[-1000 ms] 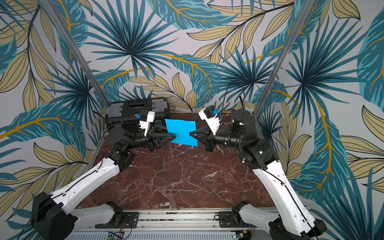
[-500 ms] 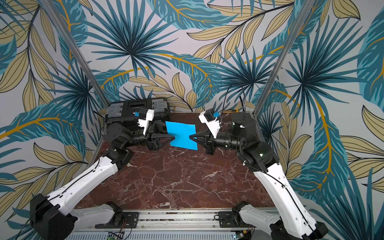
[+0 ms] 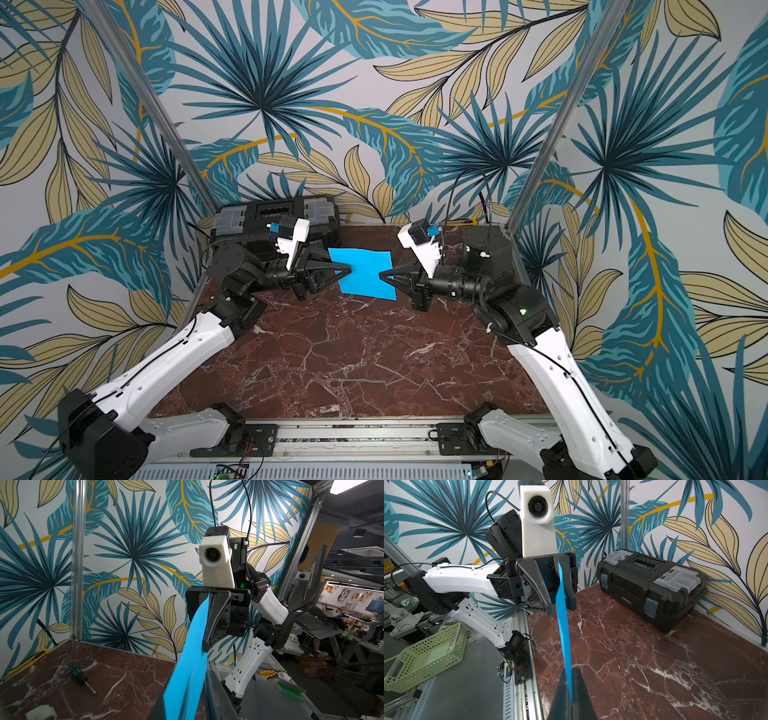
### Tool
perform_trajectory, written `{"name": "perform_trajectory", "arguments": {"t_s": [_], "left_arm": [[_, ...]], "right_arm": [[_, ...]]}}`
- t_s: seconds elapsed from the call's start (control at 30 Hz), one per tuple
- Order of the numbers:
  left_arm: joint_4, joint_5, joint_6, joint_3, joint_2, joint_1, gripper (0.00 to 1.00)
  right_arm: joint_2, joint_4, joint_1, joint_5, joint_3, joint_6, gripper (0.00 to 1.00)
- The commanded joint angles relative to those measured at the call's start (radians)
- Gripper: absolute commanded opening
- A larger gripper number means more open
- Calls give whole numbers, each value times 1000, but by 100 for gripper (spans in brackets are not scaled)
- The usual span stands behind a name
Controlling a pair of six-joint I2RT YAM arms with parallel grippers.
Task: Fold the square paper along the opposite sides
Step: Pick up the paper from the center of the board.
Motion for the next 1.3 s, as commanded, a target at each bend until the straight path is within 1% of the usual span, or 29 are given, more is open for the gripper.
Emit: {"name": "perform_trajectory", "arguments": {"t_s": [0.0, 0.3, 0.7, 0.77, 0.83, 1.0, 1.03, 1.1, 1.13, 1.17, 1.23, 1.27], "left_arm": [[-27, 0, 28, 19, -33, -1, 22], [-40, -20, 35, 13, -58, 11, 21], [-45, -16, 35, 13, -65, 15, 8], [-45, -14, 36, 13, -66, 16, 6], [-48, -11, 37, 15, -68, 15, 0], [-52, -11, 42, 13, -71, 16, 0], [-53, -14, 43, 13, -72, 15, 0], [-61, -15, 50, 19, -73, 15, 0], [-74, -16, 57, 28, -73, 15, 0], [-97, -13, 68, 44, -70, 15, 0], [-163, 26, 99, 102, -53, 17, 0], [-215, 65, 120, 150, -40, 18, 0]], "right_arm": [[-9, 9, 2, 11, 8, -15, 0], [-28, 0, 2, 34, -1, -29, 0], [-25, 0, 3, 31, 2, -26, 0], [-23, 0, 2, 31, 3, -26, 0], [-23, 0, 2, 33, 3, -25, 0], [-22, 0, 2, 35, 4, -24, 0], [-22, 0, 3, 40, 4, -23, 7], [-27, 0, 2, 55, 3, -22, 41], [-33, 0, 2, 65, 1, -26, 51], [-48, 1, 1, 104, -4, -41, 63], [-94, 1, -10, 185, -23, -89, 70], [-120, 3, -24, 217, -31, -108, 70]]}}
